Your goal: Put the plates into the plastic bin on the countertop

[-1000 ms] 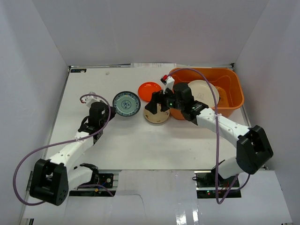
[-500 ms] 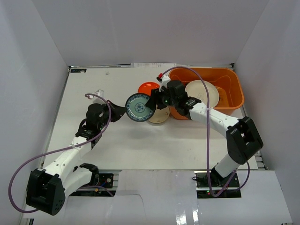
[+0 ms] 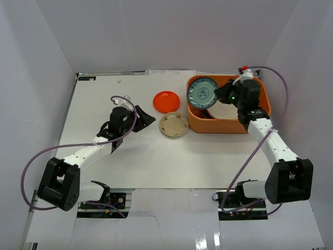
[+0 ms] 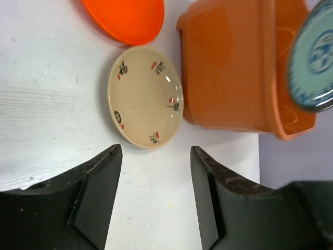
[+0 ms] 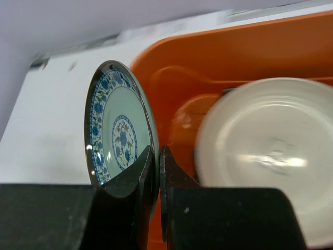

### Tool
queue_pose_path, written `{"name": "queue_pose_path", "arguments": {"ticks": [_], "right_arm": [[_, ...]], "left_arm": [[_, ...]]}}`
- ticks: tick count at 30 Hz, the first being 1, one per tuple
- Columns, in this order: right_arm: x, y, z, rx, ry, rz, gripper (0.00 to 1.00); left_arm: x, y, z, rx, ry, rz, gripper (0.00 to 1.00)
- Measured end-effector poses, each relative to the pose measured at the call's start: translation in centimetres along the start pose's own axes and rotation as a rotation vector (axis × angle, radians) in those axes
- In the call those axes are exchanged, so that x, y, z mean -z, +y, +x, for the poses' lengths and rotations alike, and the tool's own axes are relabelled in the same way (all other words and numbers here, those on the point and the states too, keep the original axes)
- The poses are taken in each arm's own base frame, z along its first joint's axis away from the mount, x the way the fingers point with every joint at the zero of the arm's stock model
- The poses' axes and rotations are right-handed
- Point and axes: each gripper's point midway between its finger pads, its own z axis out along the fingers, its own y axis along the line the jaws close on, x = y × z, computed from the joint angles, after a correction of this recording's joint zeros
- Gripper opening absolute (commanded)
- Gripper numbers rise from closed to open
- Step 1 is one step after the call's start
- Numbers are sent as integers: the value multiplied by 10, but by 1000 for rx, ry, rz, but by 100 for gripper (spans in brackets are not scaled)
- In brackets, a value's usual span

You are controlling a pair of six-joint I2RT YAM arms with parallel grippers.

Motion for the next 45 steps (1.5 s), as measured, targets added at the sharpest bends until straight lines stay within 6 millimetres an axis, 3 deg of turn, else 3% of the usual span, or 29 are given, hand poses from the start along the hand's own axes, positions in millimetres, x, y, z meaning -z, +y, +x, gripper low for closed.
{"name": "queue_pose_path", "arguments": {"ticks": [3,7,8,10,11,13,14,16,19,25,29,33,37,41,45], "right_arm": [[26,-80,-30,-67,-105,195,8],[42,-143,-25,-156,-126,330,11],[42,-153,-21,-177,-119,349,17],[38,-168,-12,-212,-99,373,29],[36,-172,-8,-226,-87,379,47],[33,-177,0,-242,-71,389,67],[33,-178,2,-249,-67,391,81],[34,-179,5,-249,-67,393,95],[39,-176,5,-244,-81,389,96],[62,-140,-16,-193,-168,320,95],[54,-86,-16,-117,-164,181,95],[34,-19,22,-16,-37,0,95],[25,40,60,121,105,-158,98],[20,73,75,223,168,-242,98],[11,86,90,278,229,-273,97]], "left_arm": [[-24,8,25,-18,81,-47,68],[-56,24,55,-45,175,-123,69],[-63,27,60,-52,192,-138,69],[-77,37,69,-63,217,-172,67],[-81,41,72,-67,225,-187,66],[-89,50,77,-72,239,-215,64],[-93,53,78,-75,241,-226,62],[-99,59,80,-82,244,-243,59],[-105,65,80,-89,239,-266,49],[-114,70,78,-95,216,-293,1],[-116,69,72,-93,177,-289,0],[-99,76,74,-79,149,-308,0],[-57,78,67,-90,100,-327,0],[-18,61,48,-102,23,-290,0],[7,26,23,-98,-65,-183,0]]}}
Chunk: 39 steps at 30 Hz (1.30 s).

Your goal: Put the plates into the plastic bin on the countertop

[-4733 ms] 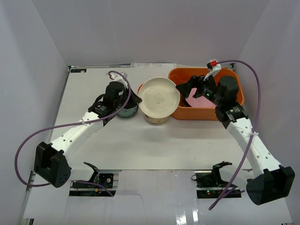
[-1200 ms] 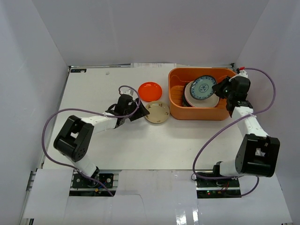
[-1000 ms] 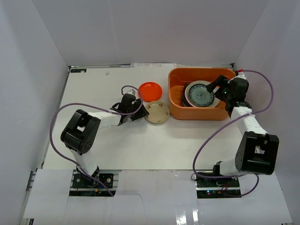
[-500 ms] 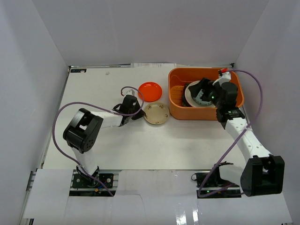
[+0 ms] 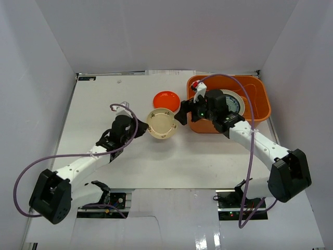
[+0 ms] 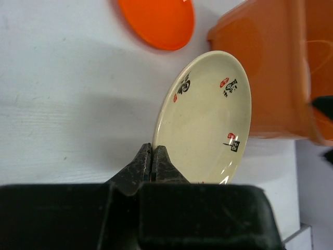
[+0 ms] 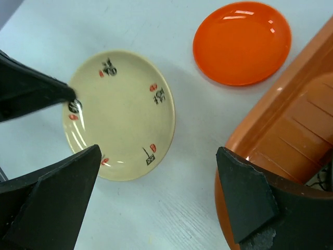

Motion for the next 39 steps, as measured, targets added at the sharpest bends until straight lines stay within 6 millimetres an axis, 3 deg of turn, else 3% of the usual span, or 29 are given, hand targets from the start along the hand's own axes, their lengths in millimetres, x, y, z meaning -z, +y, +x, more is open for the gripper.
{"name": "queue_pose_path", "arguments": {"ticks": [3,6,8,13,16,17,19,20,23,26,27,31,33,35,38,39], "right_arm": [[-13,8,14,24,62,-20,95],[-24,14,24,36,103,-36,87],[-27,15,27,41,114,-39,74],[-28,10,27,23,112,-18,14],[-27,5,20,-20,92,-1,8],[-27,5,15,-33,80,-1,8],[-25,4,8,-41,60,4,8],[-23,2,4,-51,48,13,8],[-12,-9,-14,-80,-8,39,8],[10,-41,-38,-133,-102,120,8],[20,-58,-46,-160,-143,159,8],[70,-145,-62,-279,-287,384,8],[93,-186,-54,-338,-321,507,8],[105,-214,-40,-385,-318,597,8],[108,-243,-20,-440,-290,675,8],[108,-252,-12,-457,-275,698,13]], "left_arm": [[13,-19,-14,9,-37,77,0],[19,-28,-16,10,-33,118,0],[20,-31,-12,8,-15,138,0],[22,-44,-9,11,12,200,0],[21,-44,-10,7,13,203,0],[19,-43,-9,6,14,200,4],[14,-45,-11,7,14,199,20],[13,-48,-13,7,14,200,39],[4,-66,-30,7,-6,217,52],[-8,-88,-55,7,-52,231,53],[-14,-92,-61,7,-64,224,58],[-50,-83,-64,-9,-67,134,63],[-69,-75,-61,-14,-55,89,64],[-101,-57,-51,-20,-14,12,65],[-137,-28,-36,-17,43,-78,66],[-147,-19,-32,-14,58,-103,66]]}}
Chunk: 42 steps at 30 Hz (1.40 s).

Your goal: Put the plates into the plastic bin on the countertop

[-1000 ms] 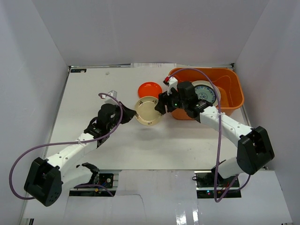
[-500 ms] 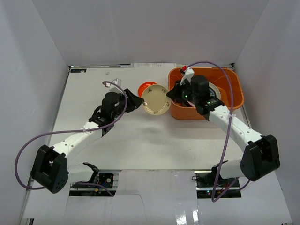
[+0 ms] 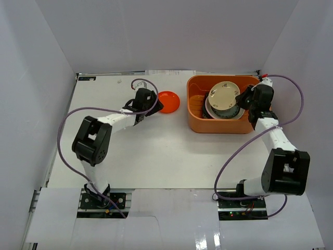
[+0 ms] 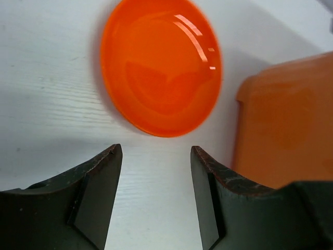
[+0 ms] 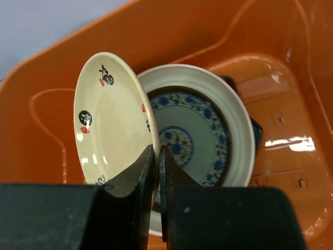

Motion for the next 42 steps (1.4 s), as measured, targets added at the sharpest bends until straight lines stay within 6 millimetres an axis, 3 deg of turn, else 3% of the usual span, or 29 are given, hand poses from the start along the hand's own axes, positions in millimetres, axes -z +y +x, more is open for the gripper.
{"name": "queue_pose_path", "arguments": {"ticks": [2,3,6,10,14,15,17,22,25,31,37,42], "right_arm": [[-7,-14,8,-17,23,38,29],[-10,-19,13,-28,33,53,46],[-8,-24,19,-44,40,70,71],[3,-18,13,-40,8,48,71],[27,10,-5,-19,-66,-42,69],[34,21,-7,-8,-82,-75,68],[48,53,-6,26,-101,-168,68],[70,130,33,142,-22,-406,71],[75,162,68,217,72,-513,77],[75,201,111,330,209,-625,96],[74,242,132,411,271,-718,98],[64,247,148,423,319,-724,94]], "left_arm": [[-16,15,7,5,30,-44,66],[-23,21,10,7,41,-60,66],[-40,36,13,10,65,-103,65],[-54,45,20,8,86,-128,58],[-63,45,19,12,82,-128,34],[-66,46,20,16,80,-128,19],[-70,45,16,28,62,-123,1],[-68,43,6,60,15,-92,0],[-47,59,11,88,-2,-104,0],[36,78,13,124,-58,-96,0],[98,52,4,153,-114,73,0],[131,23,3,149,-107,234,0]]}}
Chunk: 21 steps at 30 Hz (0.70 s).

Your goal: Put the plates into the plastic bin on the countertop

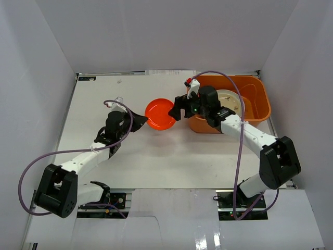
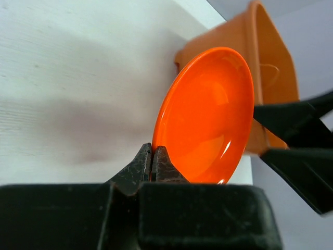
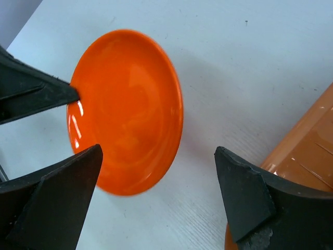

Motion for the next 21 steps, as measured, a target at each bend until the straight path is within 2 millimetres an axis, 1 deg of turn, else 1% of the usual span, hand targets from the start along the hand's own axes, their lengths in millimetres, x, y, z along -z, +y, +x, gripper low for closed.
{"name": "queue_pose_path", "arguments": {"ticks": [1,3,4,5,6,8,11,12,13,14,16,19,21], "right_arm": [[-2,-1,-2,-1,0,2,90],[-5,-1,-1,-4,4,3,59],[-6,-2,0,-10,7,4,29],[-6,-1,1,-20,12,2,16],[-6,0,2,-37,16,-1,8],[-6,2,-2,-81,3,-11,8],[0,3,-11,-100,-23,-8,8],[3,0,-14,-107,-35,3,8],[8,-7,-18,-120,-51,22,8],[14,-18,-22,-137,-69,47,8],[36,-47,-34,-185,-127,114,8],[83,-110,-54,-270,-250,273,8],[118,-155,-63,-322,-338,401,8]], "left_arm": [[4,-6,2,1,10,29,0],[10,-15,5,1,30,74,0],[13,-19,6,0,40,96,0],[15,-22,8,-1,50,111,4],[16,-25,9,-2,58,126,14],[17,-24,13,-9,78,126,24],[19,-26,17,-17,103,139,58],[21,-30,17,-17,112,150,67],[24,-35,15,-27,115,162,81],[26,-41,12,-38,116,174,85],[32,-57,3,-60,117,201,93],[46,-81,-15,-113,96,241,98],[57,-89,-22,-149,85,252,98]]}}
